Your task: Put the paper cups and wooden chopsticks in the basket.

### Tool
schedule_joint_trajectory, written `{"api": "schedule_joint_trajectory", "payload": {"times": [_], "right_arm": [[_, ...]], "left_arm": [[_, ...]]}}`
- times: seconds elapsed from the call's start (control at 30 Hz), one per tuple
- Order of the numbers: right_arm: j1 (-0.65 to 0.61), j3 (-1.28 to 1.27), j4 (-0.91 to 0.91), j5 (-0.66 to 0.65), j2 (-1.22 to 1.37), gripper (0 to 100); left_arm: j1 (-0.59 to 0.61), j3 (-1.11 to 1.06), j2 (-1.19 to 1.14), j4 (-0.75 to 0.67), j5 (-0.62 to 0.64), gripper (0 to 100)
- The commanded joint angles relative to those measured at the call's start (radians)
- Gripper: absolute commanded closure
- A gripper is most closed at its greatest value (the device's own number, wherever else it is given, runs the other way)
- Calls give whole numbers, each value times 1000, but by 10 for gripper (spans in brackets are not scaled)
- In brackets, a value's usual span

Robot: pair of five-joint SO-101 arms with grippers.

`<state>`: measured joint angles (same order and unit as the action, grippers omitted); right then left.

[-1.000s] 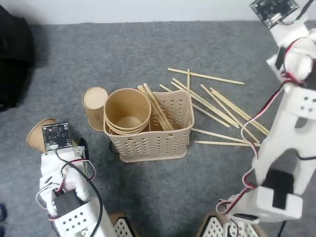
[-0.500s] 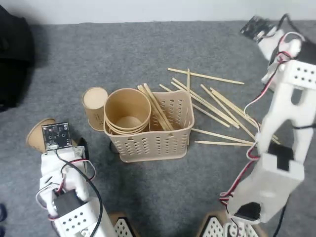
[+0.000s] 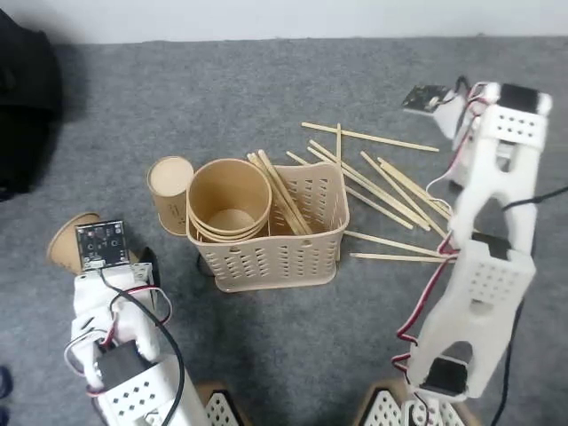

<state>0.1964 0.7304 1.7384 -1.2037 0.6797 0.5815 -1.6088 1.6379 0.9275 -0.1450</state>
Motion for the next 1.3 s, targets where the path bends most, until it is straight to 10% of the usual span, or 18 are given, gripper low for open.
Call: {"api": "schedule_joint_trajectory", "payload": {"times": [0.0,1.27], "right_arm": [[-38,43,-50,-2,38,819],[-97,43,-154,64,228,991]], "left_arm": [[-8,5,11,-26,3,794],[-8,5,11,-28,3,794]]}}
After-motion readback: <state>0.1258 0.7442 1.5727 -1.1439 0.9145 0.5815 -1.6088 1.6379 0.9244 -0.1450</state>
